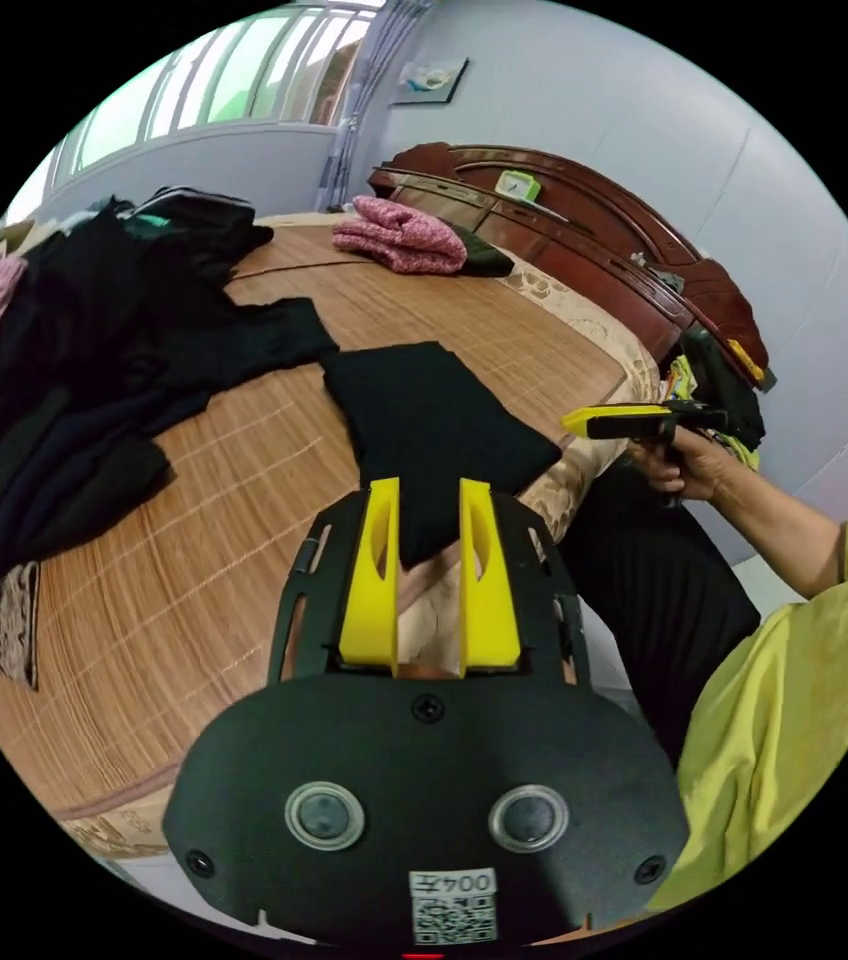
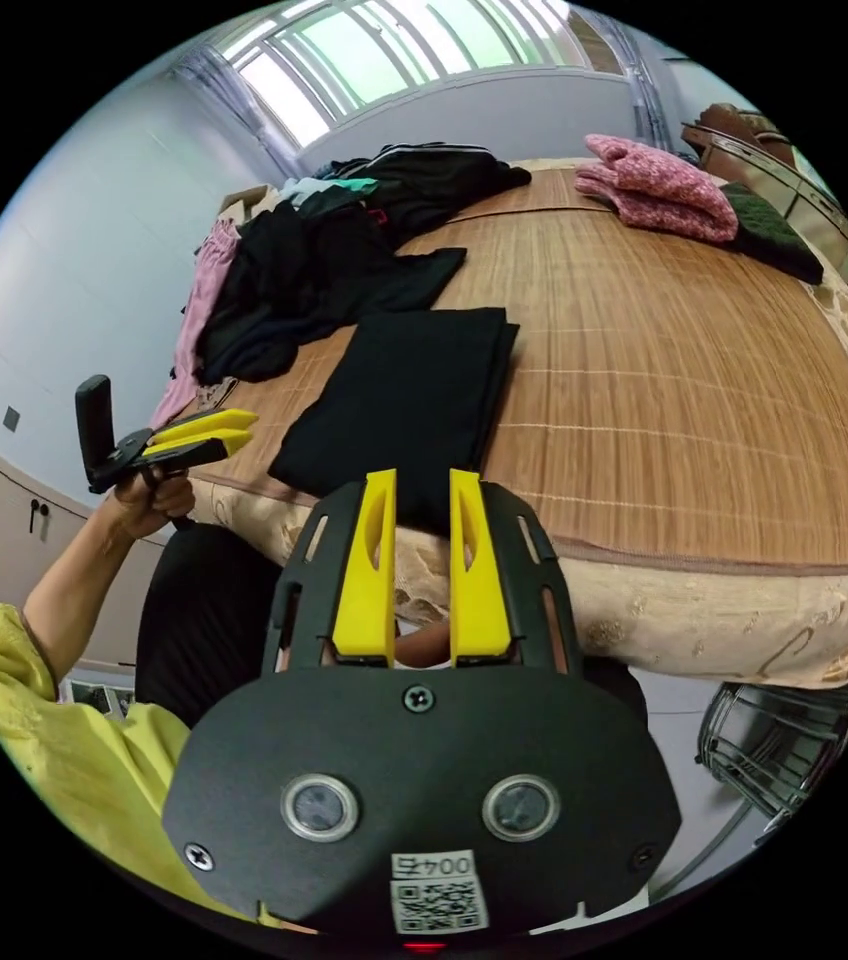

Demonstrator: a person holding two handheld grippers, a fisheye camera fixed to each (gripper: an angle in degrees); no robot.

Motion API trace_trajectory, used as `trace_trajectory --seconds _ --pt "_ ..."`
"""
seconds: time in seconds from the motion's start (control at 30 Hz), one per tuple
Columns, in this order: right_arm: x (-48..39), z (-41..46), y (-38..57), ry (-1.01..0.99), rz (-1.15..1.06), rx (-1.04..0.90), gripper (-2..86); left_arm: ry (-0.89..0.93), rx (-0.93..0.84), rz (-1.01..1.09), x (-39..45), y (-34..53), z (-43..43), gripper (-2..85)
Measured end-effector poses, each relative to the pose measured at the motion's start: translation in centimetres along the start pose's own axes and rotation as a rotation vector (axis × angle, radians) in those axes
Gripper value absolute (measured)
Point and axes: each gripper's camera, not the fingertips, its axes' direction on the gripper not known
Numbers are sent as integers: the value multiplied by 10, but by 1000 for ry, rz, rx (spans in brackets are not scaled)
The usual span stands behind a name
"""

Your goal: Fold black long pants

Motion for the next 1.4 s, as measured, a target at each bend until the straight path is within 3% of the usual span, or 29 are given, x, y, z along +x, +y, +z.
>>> trace_trajectory --seconds 0.2,0.6,1.0,1.1,1.4 --pt "21 31 -5 31 33 -107 78 -106 -178 12 5 -27 60 92" --pt "83 -23 -58 -93 67 8 63 -5 -13 -36 -19 -103 -16 104" --pt "129 14 -173 -53 60 -22 41 -186 -130 -106 -43 -215 71 98" --pt "147 28 -177 -13 47 -77 39 -137 -110 -140 -55 -211 78 95" --pt "210 -15 -167 -253 233 9 46 19 -78 -239 -73 -217 56 69"
